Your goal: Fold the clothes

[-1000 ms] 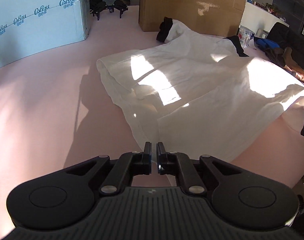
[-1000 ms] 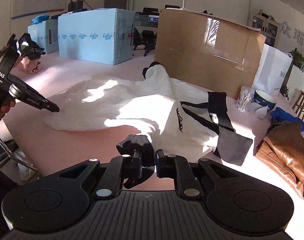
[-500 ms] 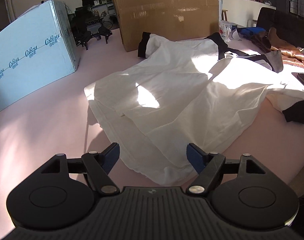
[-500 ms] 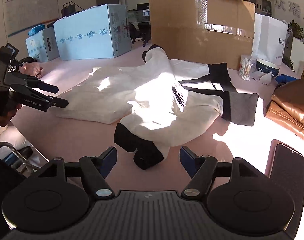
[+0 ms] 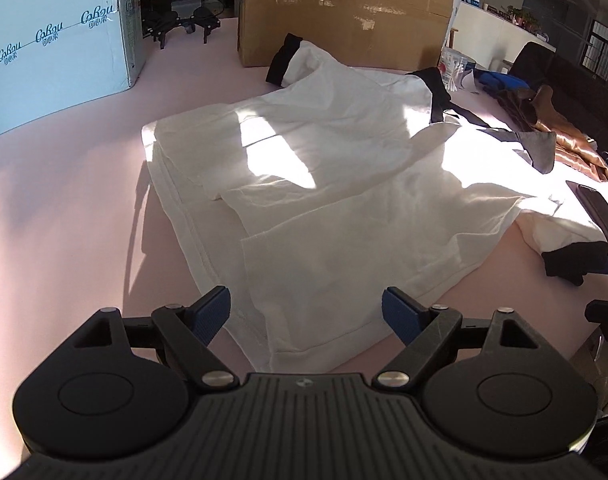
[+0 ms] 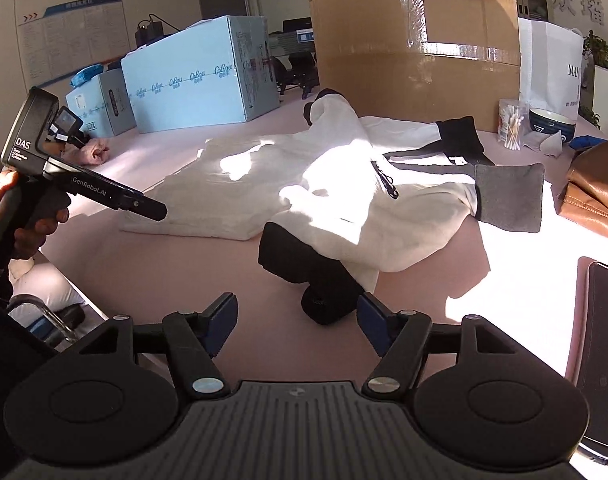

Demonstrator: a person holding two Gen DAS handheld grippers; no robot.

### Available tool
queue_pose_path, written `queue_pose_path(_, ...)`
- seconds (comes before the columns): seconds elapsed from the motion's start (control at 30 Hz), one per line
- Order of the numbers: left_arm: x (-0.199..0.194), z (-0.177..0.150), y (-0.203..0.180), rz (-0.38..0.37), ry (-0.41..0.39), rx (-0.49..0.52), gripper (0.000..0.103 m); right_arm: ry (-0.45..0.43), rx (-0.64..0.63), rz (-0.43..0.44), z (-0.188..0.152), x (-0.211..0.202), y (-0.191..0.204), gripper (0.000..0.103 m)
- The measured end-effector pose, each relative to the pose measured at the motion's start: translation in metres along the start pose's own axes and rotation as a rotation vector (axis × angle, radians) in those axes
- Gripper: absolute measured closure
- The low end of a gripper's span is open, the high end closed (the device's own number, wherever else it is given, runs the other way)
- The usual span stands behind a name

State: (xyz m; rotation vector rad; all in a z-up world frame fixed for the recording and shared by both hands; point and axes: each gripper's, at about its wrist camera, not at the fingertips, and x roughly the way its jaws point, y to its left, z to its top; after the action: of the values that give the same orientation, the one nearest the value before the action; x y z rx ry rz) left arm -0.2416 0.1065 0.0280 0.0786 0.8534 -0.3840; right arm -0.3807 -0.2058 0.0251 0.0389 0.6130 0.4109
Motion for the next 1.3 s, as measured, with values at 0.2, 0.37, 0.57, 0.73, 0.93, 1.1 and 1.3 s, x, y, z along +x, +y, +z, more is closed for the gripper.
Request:
queue_pose_path(0.2,0.011,0.001,-0.022,0.013,0.031,0.092,0.051,-0.006,0.013,-0.039,-0.002,0.007,0.002,0.044)
queue_pose_path(0.37,0.007,0.003,-0.015,0.032,0.043,0.051,0.090,-0.011,0.015,-0.127,-0.006,0.002,-0.002,0.060)
queue_pose_path(0.57,-0.001,0.000,-0.008,-0.013,0.059,0.014,0.097,-0.019,-0.012,-0.135,-0.009,0.003,-0.001,0.060)
queue_pose_path(0.73,-0.008,0.002,0.001,-0.027,0.050,-0.036,0.098,-0.050,-0.005,-0.156,-0.007,0.009,-0.003,0.096)
queue_pose_path(0.93,-0.023,0.000,0.012,-0.051,0.034,-0.061,0.098,-0.118,-0.029,-0.249,0.000,-0.024,-0.013,0.098)
queue_pose_path(1.1,-0.042,-0.001,0.012,-0.041,0.025,-0.055,0.098,-0.146,-0.084,-0.327,0.004,-0.057,-0.015,0.100)
queue_pose_path(1.3,-0.054,-0.011,0.003,-0.031,0.050,0.001,0.098,-0.056,-0.100,-0.312,-0.009,-0.075,-0.014,0.100)
